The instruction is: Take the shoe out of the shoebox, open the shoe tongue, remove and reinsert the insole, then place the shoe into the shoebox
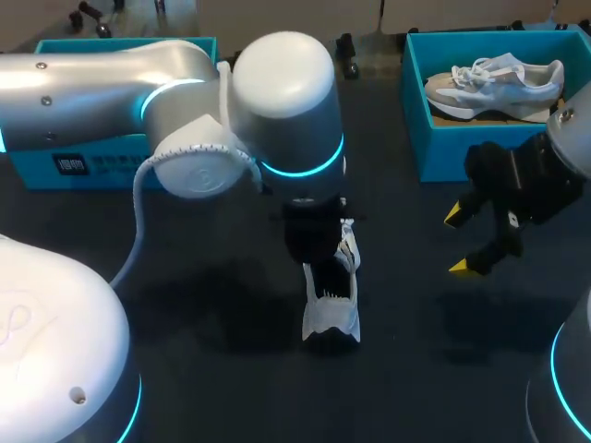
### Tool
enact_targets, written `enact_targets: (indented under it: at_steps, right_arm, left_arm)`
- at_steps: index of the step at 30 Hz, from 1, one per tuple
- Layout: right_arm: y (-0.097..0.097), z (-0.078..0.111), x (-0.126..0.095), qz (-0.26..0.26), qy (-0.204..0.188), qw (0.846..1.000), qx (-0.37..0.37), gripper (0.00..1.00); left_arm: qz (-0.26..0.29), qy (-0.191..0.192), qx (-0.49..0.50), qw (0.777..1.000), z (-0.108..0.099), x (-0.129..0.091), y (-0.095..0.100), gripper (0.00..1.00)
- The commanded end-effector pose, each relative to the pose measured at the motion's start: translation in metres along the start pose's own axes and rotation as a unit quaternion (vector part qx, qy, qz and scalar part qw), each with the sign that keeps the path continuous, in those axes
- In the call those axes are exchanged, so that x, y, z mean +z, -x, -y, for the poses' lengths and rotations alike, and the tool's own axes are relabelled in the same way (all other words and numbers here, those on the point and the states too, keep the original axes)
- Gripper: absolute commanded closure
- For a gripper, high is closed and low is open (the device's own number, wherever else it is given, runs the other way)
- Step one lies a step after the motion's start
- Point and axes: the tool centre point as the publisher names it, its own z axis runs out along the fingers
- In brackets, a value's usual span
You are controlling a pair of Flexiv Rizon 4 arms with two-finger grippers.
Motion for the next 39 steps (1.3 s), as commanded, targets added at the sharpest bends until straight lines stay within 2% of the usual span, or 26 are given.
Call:
enact_targets:
  at_steps: [1, 9, 15, 20, 22, 32, 36, 39]
  right_arm:
    - [-0.001, 0.001, 0.001, 0.001, 0.000, 1.000, 0.000, 0.00]
    - [-0.001, 0.001, 0.001, 0.001, 0.000, 1.000, 0.000, 0.00]
    - [-0.001, 0.001, 0.001, 0.001, 0.000, 1.000, 0.000, 0.00]
    - [-0.001, 0.001, 0.001, 0.001, 0.000, 1.000, 0.000, 0.00]
    - [-0.001, 0.001, 0.001, 0.001, 0.000, 1.000, 0.000, 0.00]
    - [-0.001, 0.001, 0.001, 0.001, 0.000, 1.000, 0.000, 0.00]
    - [-0.001, 0.001, 0.001, 0.001, 0.000, 1.000, 0.000, 0.00]
    - [-0.001, 0.001, 0.001, 0.001, 0.000, 1.000, 0.000, 0.00]
  left_arm:
    - [-0.005, -0.006, -0.002, 1.000, 0.005, 0.009, 0.001, 0.72]
    - [-0.009, -0.024, -0.008, 1.000, 0.028, 0.018, -0.002, 0.71]
    - [0.008, -0.014, -0.017, 1.000, 0.015, 0.000, 0.002, 0.69]
    - [0.003, -0.012, -0.046, 0.999, 0.007, 0.000, 0.005, 0.70]
    - [-0.003, -0.004, -0.053, 0.999, 0.008, 0.005, 0.006, 0.71]
    - [-0.016, -0.022, -0.064, 0.998, 0.031, 0.026, 0.005, 0.69]
    - [-0.010, -0.027, -0.063, 0.998, 0.036, 0.020, 0.000, 0.70]
    - [-0.015, -0.028, -0.088, 0.996, 0.031, 0.008, -0.005, 0.71]
